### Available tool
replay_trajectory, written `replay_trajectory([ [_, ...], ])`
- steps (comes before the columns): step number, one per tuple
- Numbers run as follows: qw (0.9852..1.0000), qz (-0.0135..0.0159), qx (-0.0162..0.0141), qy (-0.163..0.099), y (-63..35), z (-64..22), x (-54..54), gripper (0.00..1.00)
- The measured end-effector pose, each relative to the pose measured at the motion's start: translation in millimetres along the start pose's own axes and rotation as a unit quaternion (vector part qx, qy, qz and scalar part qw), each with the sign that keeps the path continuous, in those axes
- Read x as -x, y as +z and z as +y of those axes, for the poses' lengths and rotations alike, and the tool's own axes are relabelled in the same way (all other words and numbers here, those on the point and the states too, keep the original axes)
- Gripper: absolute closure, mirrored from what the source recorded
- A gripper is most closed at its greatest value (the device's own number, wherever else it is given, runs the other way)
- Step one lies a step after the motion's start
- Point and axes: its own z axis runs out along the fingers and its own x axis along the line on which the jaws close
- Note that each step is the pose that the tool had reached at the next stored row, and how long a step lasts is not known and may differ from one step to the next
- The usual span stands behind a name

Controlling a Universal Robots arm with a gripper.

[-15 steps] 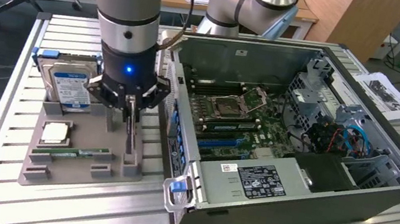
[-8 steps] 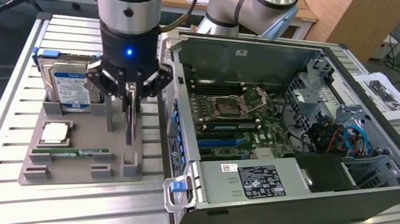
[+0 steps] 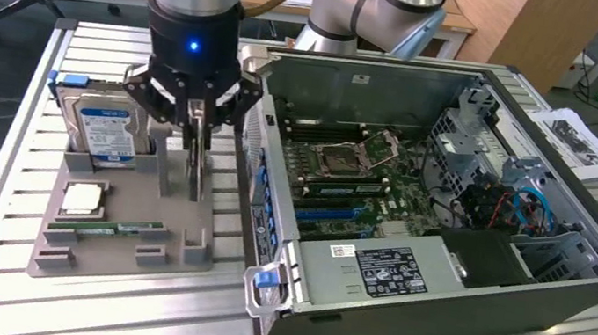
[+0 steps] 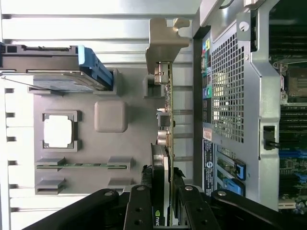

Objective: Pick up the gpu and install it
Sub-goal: 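Pick up the gpu and move the gpu toward the slot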

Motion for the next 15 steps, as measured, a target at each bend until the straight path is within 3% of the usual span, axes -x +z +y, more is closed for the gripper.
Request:
replay_trajectory([
  [15,1.0,-0.0022,0.0031,0.0,-43.4,2.0,1.1,0.73],
])
